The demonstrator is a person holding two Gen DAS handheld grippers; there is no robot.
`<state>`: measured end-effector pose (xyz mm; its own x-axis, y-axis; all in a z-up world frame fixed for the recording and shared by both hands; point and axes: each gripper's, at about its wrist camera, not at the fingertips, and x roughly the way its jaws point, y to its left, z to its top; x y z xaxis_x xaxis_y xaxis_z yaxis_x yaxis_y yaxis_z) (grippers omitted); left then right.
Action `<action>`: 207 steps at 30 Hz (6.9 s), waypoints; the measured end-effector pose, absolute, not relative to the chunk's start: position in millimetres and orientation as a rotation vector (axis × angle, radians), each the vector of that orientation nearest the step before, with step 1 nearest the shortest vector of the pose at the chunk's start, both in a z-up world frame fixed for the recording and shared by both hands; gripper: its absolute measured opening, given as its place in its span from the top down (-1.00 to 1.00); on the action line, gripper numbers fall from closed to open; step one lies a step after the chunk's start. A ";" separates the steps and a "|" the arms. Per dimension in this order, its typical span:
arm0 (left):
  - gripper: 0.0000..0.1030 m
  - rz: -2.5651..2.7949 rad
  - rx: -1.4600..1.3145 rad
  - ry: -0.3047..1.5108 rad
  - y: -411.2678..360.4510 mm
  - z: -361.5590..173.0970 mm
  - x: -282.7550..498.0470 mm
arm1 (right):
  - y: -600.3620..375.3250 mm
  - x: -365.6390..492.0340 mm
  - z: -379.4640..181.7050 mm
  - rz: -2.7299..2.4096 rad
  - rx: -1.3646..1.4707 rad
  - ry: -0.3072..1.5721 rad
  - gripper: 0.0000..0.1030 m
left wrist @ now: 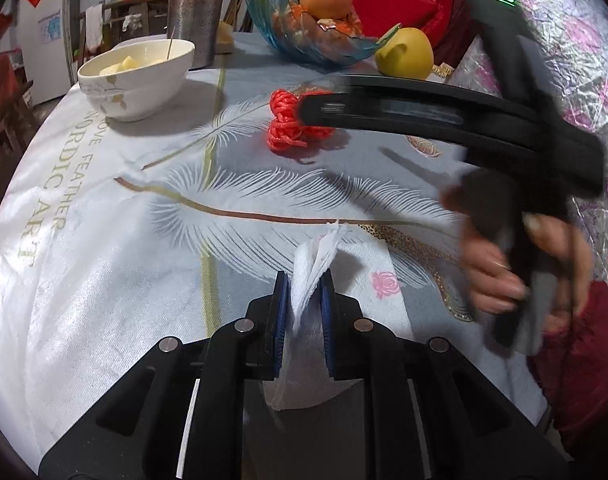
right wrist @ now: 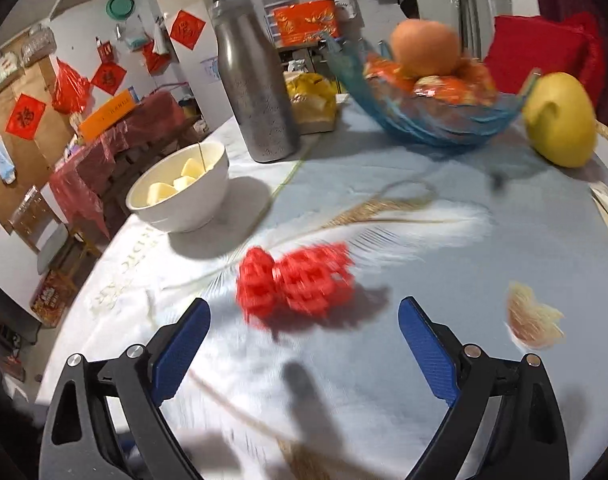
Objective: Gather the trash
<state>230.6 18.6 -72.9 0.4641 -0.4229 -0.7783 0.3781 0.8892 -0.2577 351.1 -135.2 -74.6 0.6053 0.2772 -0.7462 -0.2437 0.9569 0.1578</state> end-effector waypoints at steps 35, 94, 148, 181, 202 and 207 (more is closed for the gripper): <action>-0.01 -0.582 0.133 0.936 -16.3 -76.1 211.4 | -212.4 273.0 -76.6 0.091 0.069 0.793 -0.44; 0.36 -0.727 0.212 0.852 -39.1 -65.6 181.8 | -215.9 290.5 -85.1 0.173 0.200 0.821 0.47; 0.82 -0.682 0.205 0.715 -122.0 -22.2 50.7 | -357.2 -73.0 -37.5 -0.011 0.204 0.580 0.46; 0.82 -1.106 0.439 0.829 -292.0 -62.2 -60.3 | -478.9 -167.0 -177.4 -0.252 0.397 0.900 0.46; 0.82 -1.264 0.705 1.040 -383.6 -168.7 -97.5 | -546.4 -196.1 -267.5 -0.423 0.575 1.011 -0.05; 0.81 -1.304 0.753 1.104 -400.3 -194.3 -104.0 | -557.9 -205.6 -257.8 -0.470 0.556 0.977 -0.05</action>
<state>-104.0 -400.3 -194.3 -0.0823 -0.3599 -0.9293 0.9760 0.1594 -0.1482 -205.6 -557.9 -257.8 0.4813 -0.1228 -0.8679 0.6017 0.7663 0.2252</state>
